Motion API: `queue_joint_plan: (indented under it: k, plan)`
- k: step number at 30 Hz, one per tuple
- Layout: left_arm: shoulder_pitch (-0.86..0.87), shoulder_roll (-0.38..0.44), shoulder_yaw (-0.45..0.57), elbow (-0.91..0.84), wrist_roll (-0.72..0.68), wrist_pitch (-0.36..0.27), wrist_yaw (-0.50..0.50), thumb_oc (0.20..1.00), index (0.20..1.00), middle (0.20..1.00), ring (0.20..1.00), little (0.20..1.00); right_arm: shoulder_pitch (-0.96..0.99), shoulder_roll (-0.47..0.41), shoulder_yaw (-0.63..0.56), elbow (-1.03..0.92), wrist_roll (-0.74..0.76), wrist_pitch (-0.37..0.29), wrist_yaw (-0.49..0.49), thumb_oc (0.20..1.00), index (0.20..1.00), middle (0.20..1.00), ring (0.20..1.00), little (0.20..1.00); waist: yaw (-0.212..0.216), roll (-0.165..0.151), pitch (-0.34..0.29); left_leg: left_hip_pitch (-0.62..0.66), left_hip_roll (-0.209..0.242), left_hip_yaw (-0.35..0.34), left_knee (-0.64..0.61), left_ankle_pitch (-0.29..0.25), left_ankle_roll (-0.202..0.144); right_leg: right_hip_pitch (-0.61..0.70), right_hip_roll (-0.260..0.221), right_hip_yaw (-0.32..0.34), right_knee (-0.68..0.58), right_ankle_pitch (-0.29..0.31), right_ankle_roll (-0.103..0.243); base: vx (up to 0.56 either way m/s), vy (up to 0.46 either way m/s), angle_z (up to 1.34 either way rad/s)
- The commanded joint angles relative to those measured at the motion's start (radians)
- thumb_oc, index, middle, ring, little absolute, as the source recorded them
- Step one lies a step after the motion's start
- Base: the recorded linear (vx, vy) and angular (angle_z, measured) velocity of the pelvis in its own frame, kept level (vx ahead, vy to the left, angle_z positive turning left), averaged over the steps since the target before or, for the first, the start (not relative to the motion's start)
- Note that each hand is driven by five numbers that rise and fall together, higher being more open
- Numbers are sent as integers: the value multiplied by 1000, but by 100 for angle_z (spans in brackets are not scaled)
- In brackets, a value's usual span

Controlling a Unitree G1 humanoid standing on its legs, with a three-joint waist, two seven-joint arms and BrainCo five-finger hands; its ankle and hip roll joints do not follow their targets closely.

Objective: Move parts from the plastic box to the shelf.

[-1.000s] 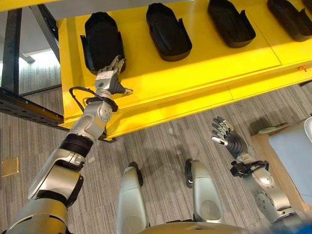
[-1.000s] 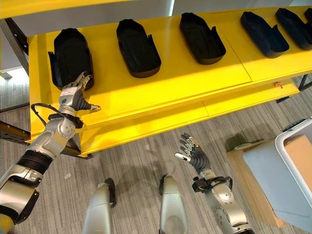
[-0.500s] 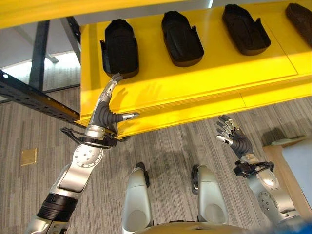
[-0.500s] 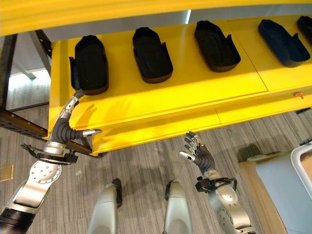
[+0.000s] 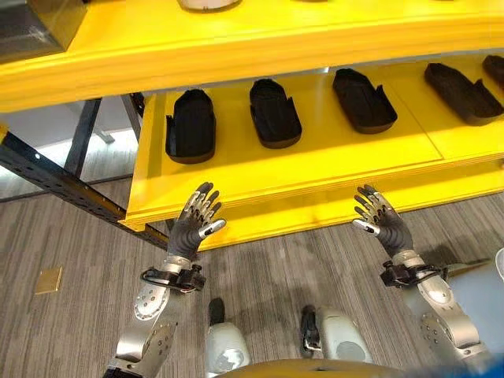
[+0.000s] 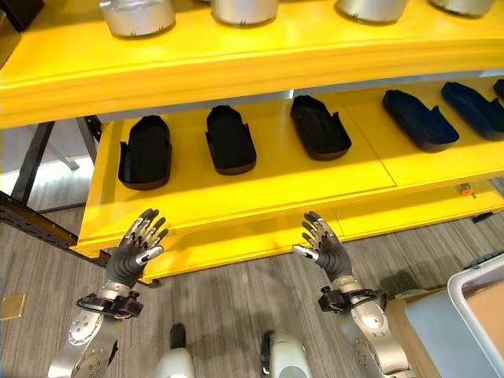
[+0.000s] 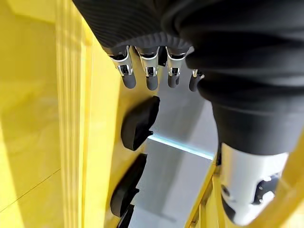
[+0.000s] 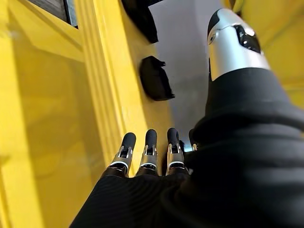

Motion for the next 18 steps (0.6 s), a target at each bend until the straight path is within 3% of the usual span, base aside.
queue_joint_plan:
  k: [1, 2, 3, 4, 5, 8, 10, 18]
  plan:
    - [-38, 24, 14, -6, -26, -31, -30, 1000, 1000, 1000, 1000, 1000, -14, -5, -58, -33, -35, -69, -5, 1000, 1000, 1000, 1000, 1000, -13, -33, -11, -47, 45, 48, 25, 55, -31, 103, -77, 38, -181, 59, 68, 7, 17, 112]
    - [-21, 8, 24, 11, -43, -26, -32, 1000, 1000, 1000, 1000, 1000, -7, -3, -62, -24, -38, -62, 4, 1000, 1000, 1000, 1000, 1000, -8, -38, -32, -22, -17, 22, 58, -34, -18, 123, -86, 54, -247, 101, 87, 16, 23, 79]
    - [-21, 8, 24, 11, -43, -26, -33, 1000, 1000, 1000, 1000, 1000, -7, -3, -62, -24, -38, -62, 4, 1000, 1000, 1000, 1000, 1000, -8, -37, -34, -25, -17, 21, 61, -35, -17, 124, -85, 53, -254, 106, 88, 18, 63, 19]
    - [-30, -11, 31, 16, -41, -25, -36, 1000, 1000, 1000, 1000, 1000, -9, 6, -66, -14, -40, -61, 13, 1000, 1000, 1000, 1000, 1000, -3, -54, -49, -19, -101, -36, 129, -146, -8, 151, -110, 55, -320, 144, 97, 33, 63, -4]
    - [-31, -17, 32, 17, -48, -24, -40, 1000, 1000, 1000, 1000, 1000, -3, 15, -67, -9, -36, -59, 16, 1000, 1000, 1000, 1000, 1000, -7, -60, -62, 0, -117, -30, 136, -192, -2, 168, -115, 52, -343, 147, 103, 31, 59, -4]
    - [-24, -21, 20, 27, -30, -22, -53, 1000, 1000, 1000, 1000, 1000, 14, 41, -74, -3, -32, -53, 17, 1000, 1000, 1000, 1000, 1000, -18, -46, -100, 49, -129, -9, 32, -169, 10, 181, -129, 39, -377, 184, 122, 104, 185, -4]
    - [-27, -30, 11, 51, -31, -18, -53, 1000, 1000, 1000, 1000, 1000, 9, 57, -68, 0, -37, -48, 10, 1000, 1000, 1000, 1000, 1000, -22, -46, -119, 72, -145, 0, -9, -184, 20, 188, -146, 50, -400, 207, 143, 73, 190, 8]
    - [-86, -54, 29, 114, 22, -40, -1, 1000, 1000, 1000, 1000, 1000, -67, 125, -7, 45, -42, -30, -15, 1000, 1000, 1000, 1000, 1000, 5, -83, -181, 149, -201, 69, -132, -198, 54, 188, -212, 75, -476, 301, 218, 41, 148, -24]
